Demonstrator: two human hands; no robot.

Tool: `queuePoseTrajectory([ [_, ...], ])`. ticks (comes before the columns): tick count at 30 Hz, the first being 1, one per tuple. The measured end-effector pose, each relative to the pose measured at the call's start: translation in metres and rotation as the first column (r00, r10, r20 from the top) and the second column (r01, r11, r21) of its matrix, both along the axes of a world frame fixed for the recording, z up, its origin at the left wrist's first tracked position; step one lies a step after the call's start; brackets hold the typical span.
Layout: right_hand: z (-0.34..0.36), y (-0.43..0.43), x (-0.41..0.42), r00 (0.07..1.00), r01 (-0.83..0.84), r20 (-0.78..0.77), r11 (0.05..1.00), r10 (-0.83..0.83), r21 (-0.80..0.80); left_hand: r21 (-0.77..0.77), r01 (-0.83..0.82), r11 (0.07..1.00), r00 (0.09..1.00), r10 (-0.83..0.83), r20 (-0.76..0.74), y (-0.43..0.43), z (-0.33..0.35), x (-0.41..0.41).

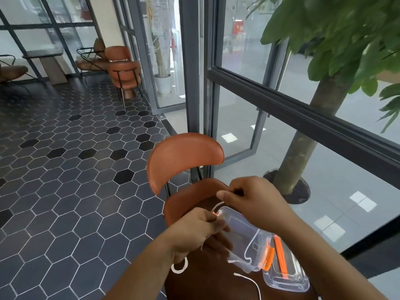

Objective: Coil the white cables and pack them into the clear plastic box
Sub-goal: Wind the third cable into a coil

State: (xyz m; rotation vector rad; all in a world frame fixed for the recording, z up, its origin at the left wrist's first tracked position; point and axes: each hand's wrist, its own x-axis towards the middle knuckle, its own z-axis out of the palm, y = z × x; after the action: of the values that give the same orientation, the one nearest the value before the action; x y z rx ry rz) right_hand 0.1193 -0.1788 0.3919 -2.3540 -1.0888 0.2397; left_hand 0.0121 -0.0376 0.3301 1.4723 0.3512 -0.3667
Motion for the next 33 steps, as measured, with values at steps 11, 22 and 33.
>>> queuePoseTrajectory([
  [11,-0.059,-0.015,-0.047,0.993,0.110,-0.055,0.969,-0.100,0.220,-0.683,-0.216,0.698,0.942,0.333,0.042,-0.003,-0.004,-0.004],
  [22,-0.083,-0.030,-0.071,0.987,0.038,0.138,0.954,-0.082,0.298,-0.807,-0.304,0.507,0.863,0.505,-0.008,-0.006,0.006,0.004],
  [33,-0.103,-0.045,0.014,0.950,-0.111,-0.297,0.993,0.096,-0.034,-0.714,-0.097,0.693,0.937,0.305,0.170,-0.002,0.012,-0.009],
])
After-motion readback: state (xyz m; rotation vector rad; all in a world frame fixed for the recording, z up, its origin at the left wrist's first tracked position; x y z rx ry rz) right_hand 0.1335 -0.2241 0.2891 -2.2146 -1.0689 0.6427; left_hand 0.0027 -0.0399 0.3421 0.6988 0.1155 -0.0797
